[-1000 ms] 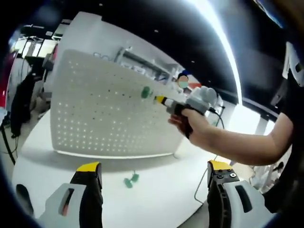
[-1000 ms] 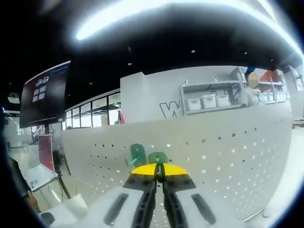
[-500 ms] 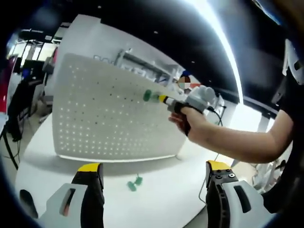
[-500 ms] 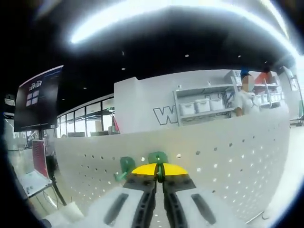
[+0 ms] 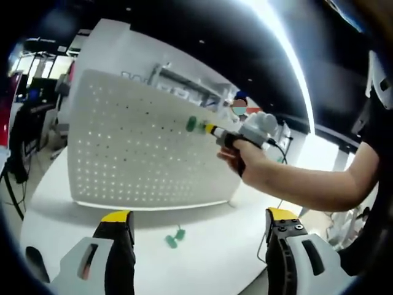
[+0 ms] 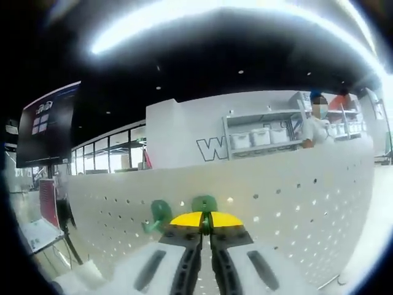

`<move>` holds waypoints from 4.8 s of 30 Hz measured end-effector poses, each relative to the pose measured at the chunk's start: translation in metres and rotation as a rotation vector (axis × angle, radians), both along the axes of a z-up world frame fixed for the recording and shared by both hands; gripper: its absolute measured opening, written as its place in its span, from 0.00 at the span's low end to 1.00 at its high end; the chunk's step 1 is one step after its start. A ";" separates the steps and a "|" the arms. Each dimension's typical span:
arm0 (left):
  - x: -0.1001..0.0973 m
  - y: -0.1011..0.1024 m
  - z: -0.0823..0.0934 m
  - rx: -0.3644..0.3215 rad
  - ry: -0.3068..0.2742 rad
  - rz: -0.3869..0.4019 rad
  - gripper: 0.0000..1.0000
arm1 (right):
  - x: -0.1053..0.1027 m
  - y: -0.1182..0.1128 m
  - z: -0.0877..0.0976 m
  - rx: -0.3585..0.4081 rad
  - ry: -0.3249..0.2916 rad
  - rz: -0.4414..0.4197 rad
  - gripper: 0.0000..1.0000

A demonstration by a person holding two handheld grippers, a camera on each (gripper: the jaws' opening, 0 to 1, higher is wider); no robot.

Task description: Insert the hook assembly into the mounting plate slot until the hook locks in place.

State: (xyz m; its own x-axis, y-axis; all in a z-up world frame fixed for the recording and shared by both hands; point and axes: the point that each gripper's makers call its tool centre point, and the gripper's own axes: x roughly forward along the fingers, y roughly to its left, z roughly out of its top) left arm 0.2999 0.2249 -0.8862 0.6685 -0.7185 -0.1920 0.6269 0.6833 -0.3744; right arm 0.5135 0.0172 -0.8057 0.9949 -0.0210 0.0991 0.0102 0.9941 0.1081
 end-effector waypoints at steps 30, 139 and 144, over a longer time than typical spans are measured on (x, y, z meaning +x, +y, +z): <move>-0.018 0.000 -0.003 0.020 0.008 0.007 0.93 | -0.038 -0.021 0.039 0.007 -0.049 0.013 0.24; -0.063 0.034 -0.107 0.232 0.359 0.013 0.94 | -0.212 0.067 -0.254 -0.019 0.801 0.641 0.31; -0.058 0.035 -0.108 0.230 0.363 0.020 0.93 | -0.194 0.081 -0.264 0.022 0.834 0.655 0.30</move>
State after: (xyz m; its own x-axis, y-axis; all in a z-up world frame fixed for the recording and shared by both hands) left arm 0.2422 0.2602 -0.9944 0.5410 -0.6172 -0.5714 0.4685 0.7853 -0.4047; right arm 0.3196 0.0977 -1.0696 0.5662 0.5502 -0.6137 -0.4472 0.8305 0.3320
